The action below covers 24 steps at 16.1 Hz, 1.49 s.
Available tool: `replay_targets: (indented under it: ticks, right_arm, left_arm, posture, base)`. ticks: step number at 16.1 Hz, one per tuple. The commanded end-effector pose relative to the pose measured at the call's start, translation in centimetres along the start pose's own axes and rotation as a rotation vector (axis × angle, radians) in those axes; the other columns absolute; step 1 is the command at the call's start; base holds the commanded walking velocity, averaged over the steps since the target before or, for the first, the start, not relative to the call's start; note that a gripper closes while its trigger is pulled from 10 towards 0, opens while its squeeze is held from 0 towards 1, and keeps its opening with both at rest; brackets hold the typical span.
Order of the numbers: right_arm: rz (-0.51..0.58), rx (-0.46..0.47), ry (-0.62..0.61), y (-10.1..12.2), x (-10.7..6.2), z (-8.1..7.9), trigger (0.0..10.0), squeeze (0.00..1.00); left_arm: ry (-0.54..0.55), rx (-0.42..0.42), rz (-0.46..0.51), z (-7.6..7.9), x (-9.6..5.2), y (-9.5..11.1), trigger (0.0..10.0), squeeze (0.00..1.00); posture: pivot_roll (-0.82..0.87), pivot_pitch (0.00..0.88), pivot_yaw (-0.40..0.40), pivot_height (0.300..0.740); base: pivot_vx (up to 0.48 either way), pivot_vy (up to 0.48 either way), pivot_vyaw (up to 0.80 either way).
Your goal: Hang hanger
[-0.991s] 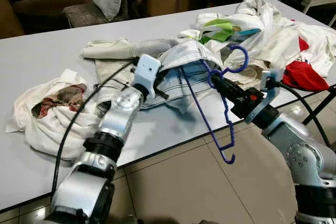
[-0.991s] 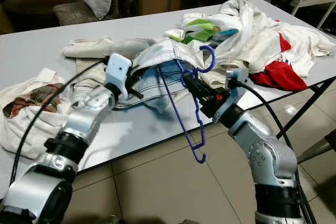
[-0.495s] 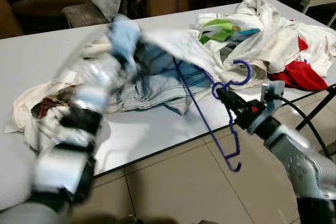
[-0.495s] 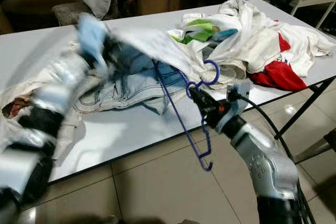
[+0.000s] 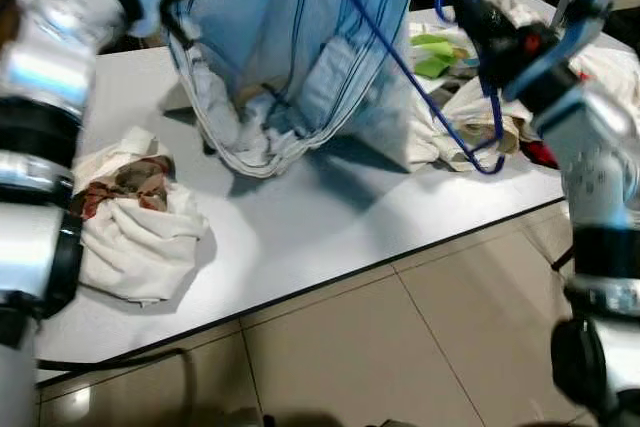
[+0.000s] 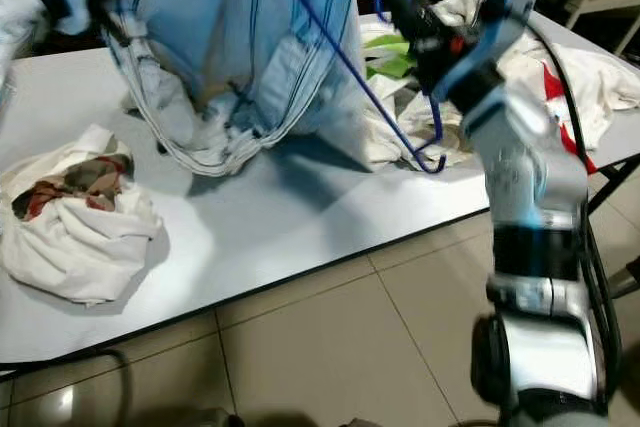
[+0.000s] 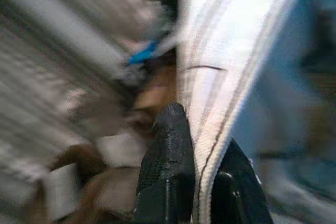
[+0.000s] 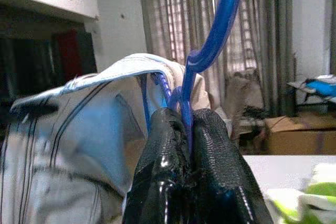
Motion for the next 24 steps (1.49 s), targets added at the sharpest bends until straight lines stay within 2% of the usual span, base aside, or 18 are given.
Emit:
replay_targets:
  ticks: [1, 2, 4, 5, 6, 7, 9, 11, 13, 14, 15, 16, 17, 19, 20, 21, 23, 24]
  right_arm:
    - [0.04, 0.039, -0.039, 0.3, 0.1, 1.1, 10.0, 0.0]
    - [-0.007, 0.049, -0.044, -1.3, 0.3, 1.2, 10.0, 0.0]
    - [-0.038, 0.115, -0.082, -3.0, 0.4, 1.4, 10.0, 0.0]
    - [-0.046, 0.185, -0.118, -4.3, 0.5, 1.5, 10.0, 0.0]
    - [-0.046, 0.229, -0.137, -5.0, 0.5, 1.4, 10.0, 0.0]
    - [-0.103, 0.266, -0.175, -7.3, 0.3, 0.7, 10.0, 0.0]
    - [-0.292, 0.088, -0.099, -10.3, -1.2, -1.0, 10.0, 0.0]
    - [-0.338, 0.077, -0.072, -11.0, -2.1, -0.9, 10.0, 0.0]
    - [-0.292, 0.024, -0.067, -9.3, -0.3, -0.2, 10.0, 0.0]
    - [-0.174, 0.015, 0.017, -6.1, 2.3, -1.5, 10.0, 0.0]
    - [-0.128, 0.015, 0.048, -4.8, 3.1, -2.1, 10.0, 0.0]
    - [0.107, 0.169, 0.097, 0.1, 4.6, -3.2, 10.0, 0.0]
    - [0.281, 0.368, 0.108, 3.4, 4.7, -3.0, 10.0, 0.0]
    - [0.281, 0.403, 0.073, 2.5, 3.9, -1.9, 10.0, 0.0]
    - [0.157, 0.37, -0.018, -1.1, 3.2, -0.8, 10.0, 0.0]
    - [0.117, 0.38, -0.052, -2.6, 2.9, -0.4, 10.0, 0.0]
    - [-0.087, 0.443, -0.227, -9.0, 0.2, 0.8, 10.0, 0.0]
    - [-0.139, 0.474, -0.236, -10.6, -0.9, 0.1, 10.0, 0.0]
  left_arm:
    - [-0.181, -0.001, 0.034, 1.2, -0.4, 1.6, 0.0, 0.0]
    - [-0.347, -0.034, 0.072, 3.0, -1.0, 2.4, 0.0, 0.0]
    - [-0.536, -0.127, 0.171, 5.1, -2.3, 4.0, 0.0, 0.0]
    - [-0.679, -0.253, 0.298, 6.6, -3.6, 6.1, 0.0, 0.0]
    - [-0.716, -0.345, 0.371, 7.1, -3.7, 7.1, 0.0, 0.0]
    - [-0.704, -0.576, 0.48, 7.4, -2.9, 8.3, 0.0, 0.0]
    - [-0.525, -0.657, 0.413, 7.5, -0.9, 6.3, 0.0, 0.0]
    - [-0.276, -0.766, 0.294, 6.5, 0.8, 2.9, 0.0, 0.0]
    - [-0.113, -0.765, 0.352, 3.0, 0.7, 3.7, 0.0, 0.0]
    - [-0.07, -0.751, 0.537, -0.6, -0.6, 8.0, 0.0, 0.0]
    - [-0.062, -0.75, 0.603, -1.7, -1.3, 9.6, 0.0, 0.0]
    - [-0.097, -0.74, 0.737, -3.2, -2.8, 13.4, 0.0, 0.0]
    - [-0.143, -0.739, 0.829, -3.4, -3.9, 15.8, 0.0, 0.0]
    - [-0.202, -0.765, 0.839, -2.4, -3.9, 16.6, 0.0, 0.0]
    - [-0.227, -0.763, 0.756, -0.4, -2.5, 15.5, 0.0, 0.0]
    - [-0.246, -0.767, 0.716, 0.7, -1.8, 14.8, 0.0, 0.0]
    - [-0.351, -0.785, 0.524, 6.2, 0.5, 11.6, 0.0, 0.0]
    - [-0.386, -0.765, 0.435, 8.6, 0.9, 10.1, 0.0, 0.0]
  posture:
    - [-0.09, 0.0, 0.005, 0.74]
    - [-0.09, 0.0, 0.011, 0.74]
    - [-0.1, 0.0, 0.026, 0.74]
    - [-0.1, 0.0, 0.03, 0.74]
    - [-0.1, 0.0, 0.03, 0.74]
    - [-0.09, 0.0, 0.032, 0.74]
    - [-0.09, 0.0, 0.033, 0.74]
    - [-0.09, 0.0, 0.033, 0.74]
    - [-0.09, 0.0, 0.022, 0.74]
    - [-0.09, 0.0, 0.015, 0.74]
    - [-0.09, 0.0, 0.015, 0.74]
    - [-0.09, 0.0, 0.015, 0.74]
    - [-0.09, 0.0, 0.015, 0.74]
    - [-0.07, 0.0, -0.003, 0.74]
    - [-0.07, 0.0, 0.001, 0.74]
    - [-0.07, 0.0, 0.001, 0.74]
    - [-0.08, 0.0, 0.024, 0.74]
    - [-0.08, 0.0, 0.032, 0.74]
  base:
    - [0.0, 0.0, 0.0]
    - [0.0, 0.0, 0.0]
    - [0.0, 0.0, 0.0]
    - [0.0, 0.0, 0.0]
    - [0.0, 0.0, 0.0]
    - [0.0, 0.0, 0.0]
    - [0.0, 0.0, 0.0]
    - [0.0, 0.0, 0.0]
    - [0.0, 0.0, 0.0]
    - [0.0, 0.0, 0.0]
    - [0.0, 0.0, 0.0]
    - [0.0, 0.0, 0.0]
    - [0.0, 0.0, 0.0]
    - [0.0, 0.0, 0.0]
    - [0.0, 0.0, 0.0]
    - [0.0, 0.0, 0.0]
    - [0.0, 0.0, 0.0]
    - [0.0, 0.0, 0.0]
Point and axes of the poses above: a point about 5 cm out from each wrist's last joint towards the gripper, its own x axis pointing out of the wrist towards the gripper, its own y axis along the axis of the wrist's last joint, z = x × y, the point moved 4 cm from there along x, pointing out of the wrist towards the gripper, and after that the axes turned 7 degrees about -x, right-handed, at the moved point
